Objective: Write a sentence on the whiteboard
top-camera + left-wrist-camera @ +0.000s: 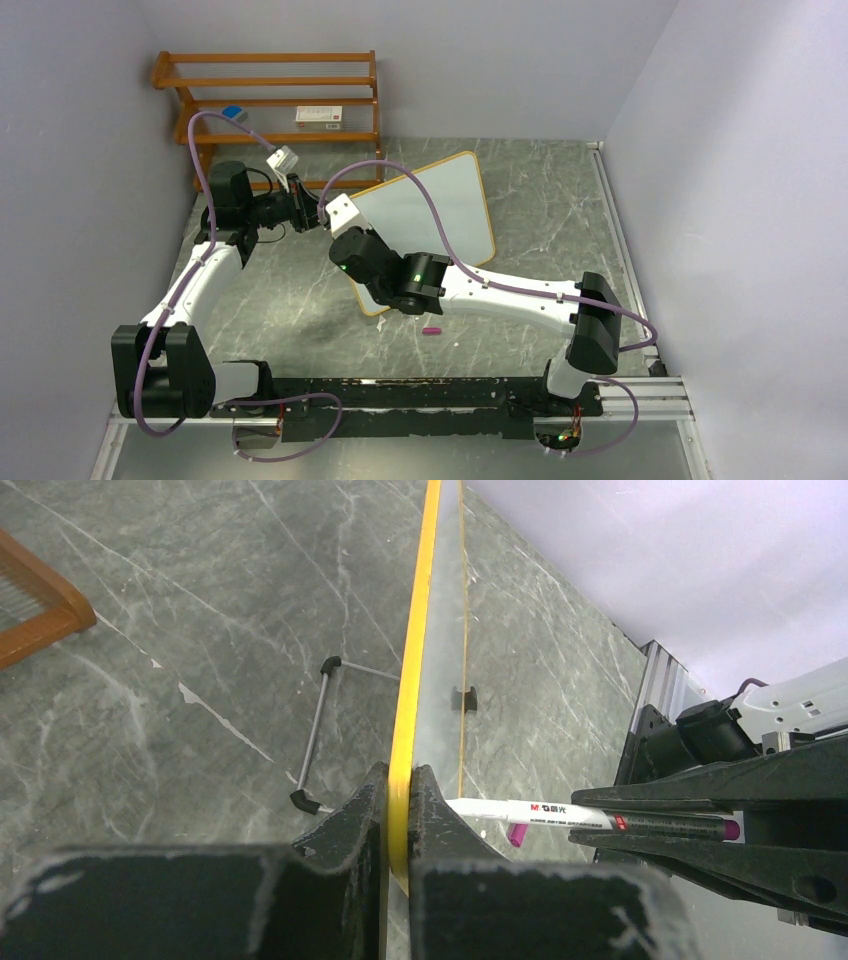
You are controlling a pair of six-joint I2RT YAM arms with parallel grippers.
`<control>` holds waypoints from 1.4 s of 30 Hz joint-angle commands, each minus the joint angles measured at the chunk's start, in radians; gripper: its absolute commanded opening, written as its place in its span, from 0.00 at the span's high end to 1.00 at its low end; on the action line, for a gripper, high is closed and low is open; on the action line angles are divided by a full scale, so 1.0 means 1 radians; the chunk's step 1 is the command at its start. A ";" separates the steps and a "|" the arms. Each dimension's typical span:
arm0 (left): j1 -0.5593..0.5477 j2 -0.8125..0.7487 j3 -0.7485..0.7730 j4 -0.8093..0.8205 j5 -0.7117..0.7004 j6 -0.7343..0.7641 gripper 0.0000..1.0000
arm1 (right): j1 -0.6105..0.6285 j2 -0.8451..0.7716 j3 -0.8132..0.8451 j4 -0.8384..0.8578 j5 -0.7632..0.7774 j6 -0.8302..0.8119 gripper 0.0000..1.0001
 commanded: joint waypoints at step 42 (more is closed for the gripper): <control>-0.015 -0.006 0.024 -0.059 -0.027 0.101 0.95 | -0.038 -0.111 -0.086 0.082 0.002 -0.001 1.00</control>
